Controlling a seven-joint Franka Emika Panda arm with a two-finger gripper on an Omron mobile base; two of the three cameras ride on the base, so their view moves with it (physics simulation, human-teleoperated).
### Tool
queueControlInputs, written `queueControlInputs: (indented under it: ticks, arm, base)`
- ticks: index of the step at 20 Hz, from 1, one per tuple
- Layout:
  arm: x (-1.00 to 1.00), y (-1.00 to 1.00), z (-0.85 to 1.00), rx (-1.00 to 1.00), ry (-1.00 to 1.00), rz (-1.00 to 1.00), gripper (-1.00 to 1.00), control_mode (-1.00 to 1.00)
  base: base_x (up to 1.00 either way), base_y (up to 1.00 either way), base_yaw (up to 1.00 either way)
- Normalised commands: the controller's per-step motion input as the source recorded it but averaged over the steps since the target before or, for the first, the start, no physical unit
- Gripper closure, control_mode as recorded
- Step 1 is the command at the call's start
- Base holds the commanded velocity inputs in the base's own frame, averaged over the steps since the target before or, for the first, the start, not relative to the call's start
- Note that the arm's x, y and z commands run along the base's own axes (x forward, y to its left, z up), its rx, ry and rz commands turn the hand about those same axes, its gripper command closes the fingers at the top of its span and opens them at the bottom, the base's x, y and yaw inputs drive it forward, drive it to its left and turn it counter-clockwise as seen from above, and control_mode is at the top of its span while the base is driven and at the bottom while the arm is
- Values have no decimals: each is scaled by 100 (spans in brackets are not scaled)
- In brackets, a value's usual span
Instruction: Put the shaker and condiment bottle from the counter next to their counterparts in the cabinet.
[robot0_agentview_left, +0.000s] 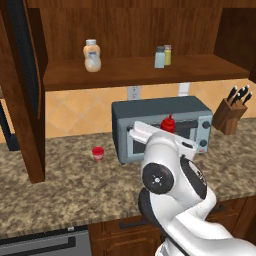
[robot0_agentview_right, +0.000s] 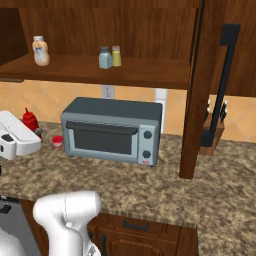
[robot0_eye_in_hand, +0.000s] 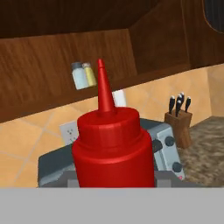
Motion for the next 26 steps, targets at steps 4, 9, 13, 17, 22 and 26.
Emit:
queueControlInputs:
  ticks: [4, 9, 13, 17, 22, 26]
  arm:
    - [-44, -10, 96, 3, -4, 14, 100, -100]
    - [-23, -6, 87, 2, 0, 17, 100, -100]
    - [3, 31, -4, -9, 0, 9, 100, -100]
    - [2, -17, 41, 0, -2, 19, 100, -100]
    - [10, -22, 41, 0, 0, 25, 100, -100]
    - [47, 0, 24, -3, -1, 23, 100, -100]
  base:
    - [0, 0, 0]
    - [0, 0, 0]
    - [0, 0, 0]
    - [0, 0, 0]
    - [0, 0, 0]
    - [0, 0, 0]
